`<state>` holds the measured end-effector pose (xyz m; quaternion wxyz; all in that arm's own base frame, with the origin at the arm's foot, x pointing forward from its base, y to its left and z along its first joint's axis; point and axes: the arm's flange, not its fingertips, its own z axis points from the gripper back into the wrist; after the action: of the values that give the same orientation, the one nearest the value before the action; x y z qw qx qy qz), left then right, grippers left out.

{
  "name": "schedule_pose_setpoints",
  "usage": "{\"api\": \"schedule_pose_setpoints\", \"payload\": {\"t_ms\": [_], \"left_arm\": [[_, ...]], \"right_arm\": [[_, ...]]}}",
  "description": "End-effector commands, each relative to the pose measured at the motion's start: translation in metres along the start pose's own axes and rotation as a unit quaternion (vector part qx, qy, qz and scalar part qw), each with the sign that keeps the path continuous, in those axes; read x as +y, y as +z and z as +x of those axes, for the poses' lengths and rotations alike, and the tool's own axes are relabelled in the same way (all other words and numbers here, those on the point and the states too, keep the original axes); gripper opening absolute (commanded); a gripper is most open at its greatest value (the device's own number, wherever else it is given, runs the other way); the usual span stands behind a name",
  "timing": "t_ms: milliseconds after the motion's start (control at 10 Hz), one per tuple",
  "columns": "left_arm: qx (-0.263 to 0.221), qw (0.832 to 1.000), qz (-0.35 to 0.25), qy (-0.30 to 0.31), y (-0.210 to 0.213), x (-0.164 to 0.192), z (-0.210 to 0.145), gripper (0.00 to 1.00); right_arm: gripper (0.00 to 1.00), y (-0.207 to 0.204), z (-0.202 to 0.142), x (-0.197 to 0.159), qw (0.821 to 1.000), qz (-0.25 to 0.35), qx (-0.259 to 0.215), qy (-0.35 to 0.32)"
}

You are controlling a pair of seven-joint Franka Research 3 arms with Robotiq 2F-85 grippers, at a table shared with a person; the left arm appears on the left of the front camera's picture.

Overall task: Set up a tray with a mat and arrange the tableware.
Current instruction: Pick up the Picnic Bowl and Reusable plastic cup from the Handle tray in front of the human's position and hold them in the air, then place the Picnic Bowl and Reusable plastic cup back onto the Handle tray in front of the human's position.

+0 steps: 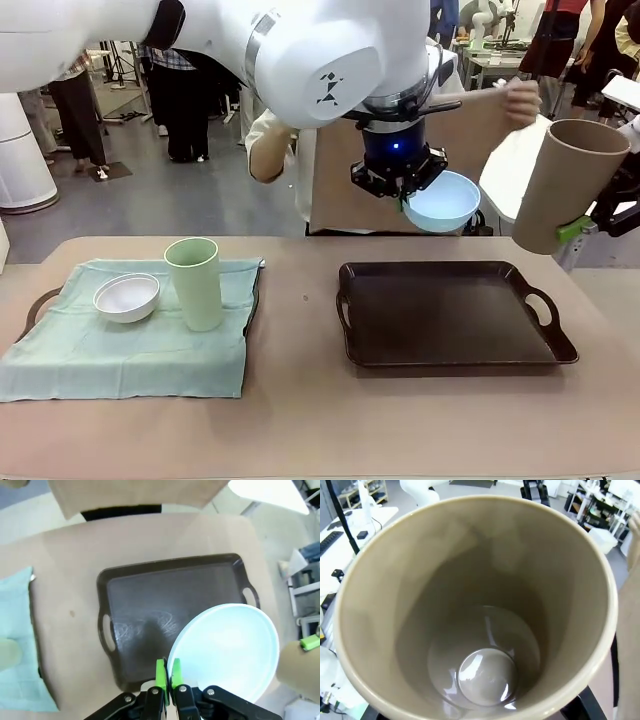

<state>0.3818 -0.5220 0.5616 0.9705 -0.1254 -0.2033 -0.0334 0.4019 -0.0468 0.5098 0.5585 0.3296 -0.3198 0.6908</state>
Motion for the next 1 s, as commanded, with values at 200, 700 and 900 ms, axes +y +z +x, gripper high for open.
{"api": "schedule_pose_setpoints", "payload": {"t_ms": [200, 700, 900], "left_arm": [[0.006, 1.000, -0.002, -0.003, -0.0101, -0.0027, 0.0069, 0.00], [0.006, 1.000, -0.002, -0.003, -0.0101, -0.0027, 0.0069, 0.00], [0.006, 1.000, -0.002, -0.003, -0.0101, -0.0027, 0.0069, 0.00]], "right_arm": [[0.00, 0.0005, -0.0053, -0.0014, 1.000, -0.003, -0.005, 0.006], [0.00, 0.0005, -0.0053, -0.0014, 1.000, -0.003, -0.005, 0.006], [0.00, 0.0005, -0.0053, -0.0014, 1.000, -0.003, -0.005, 0.006]]}}
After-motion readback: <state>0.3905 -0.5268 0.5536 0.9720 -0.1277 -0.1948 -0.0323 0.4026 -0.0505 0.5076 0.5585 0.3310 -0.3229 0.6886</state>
